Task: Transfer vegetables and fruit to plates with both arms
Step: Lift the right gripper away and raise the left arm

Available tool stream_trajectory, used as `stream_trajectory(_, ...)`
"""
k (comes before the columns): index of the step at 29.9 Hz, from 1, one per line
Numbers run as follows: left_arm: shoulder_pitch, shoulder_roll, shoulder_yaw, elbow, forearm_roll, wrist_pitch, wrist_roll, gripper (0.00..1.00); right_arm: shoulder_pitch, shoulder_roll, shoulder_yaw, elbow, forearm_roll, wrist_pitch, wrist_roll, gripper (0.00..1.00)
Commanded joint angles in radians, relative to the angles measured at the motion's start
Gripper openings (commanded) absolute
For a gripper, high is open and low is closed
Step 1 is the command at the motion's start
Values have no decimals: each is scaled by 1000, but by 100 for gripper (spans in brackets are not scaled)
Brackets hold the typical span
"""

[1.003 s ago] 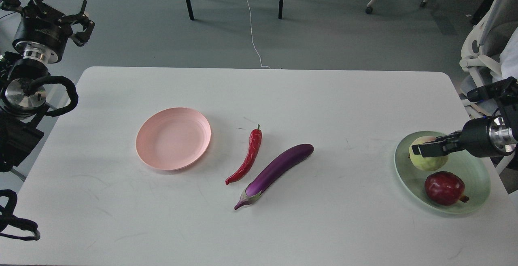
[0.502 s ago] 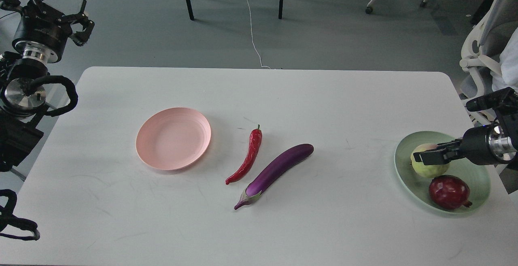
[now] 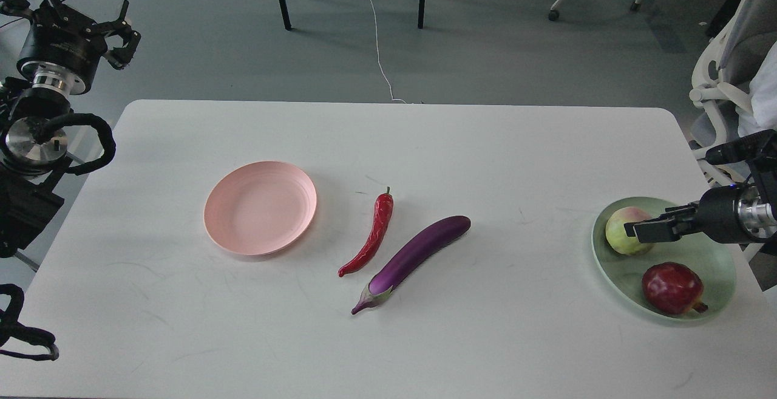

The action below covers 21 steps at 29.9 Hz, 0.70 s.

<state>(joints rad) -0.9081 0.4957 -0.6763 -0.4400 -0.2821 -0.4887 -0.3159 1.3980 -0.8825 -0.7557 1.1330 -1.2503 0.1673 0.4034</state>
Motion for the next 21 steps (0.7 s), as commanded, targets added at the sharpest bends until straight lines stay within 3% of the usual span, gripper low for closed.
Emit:
stream_trajectory(1, -3, 3, 0, 0, 0, 0, 1, 98, 10, -6, 4, 2, 2, 0, 0, 94)
stream_trajectory(10, -5, 30, 7, -6, 8, 0, 12, 98, -20, 7, 358, -19, 28, 5, -6, 97)
stream_trajectory(16, -8, 38, 20, -10, 14, 0, 20, 98, -92, 170, 536, -128, 227, 3, 0, 97)
stream_trajectory(21, -14, 40, 33, -52, 30, 0, 81, 98, -168, 258, 662, -174, 363, 0, 2, 97)
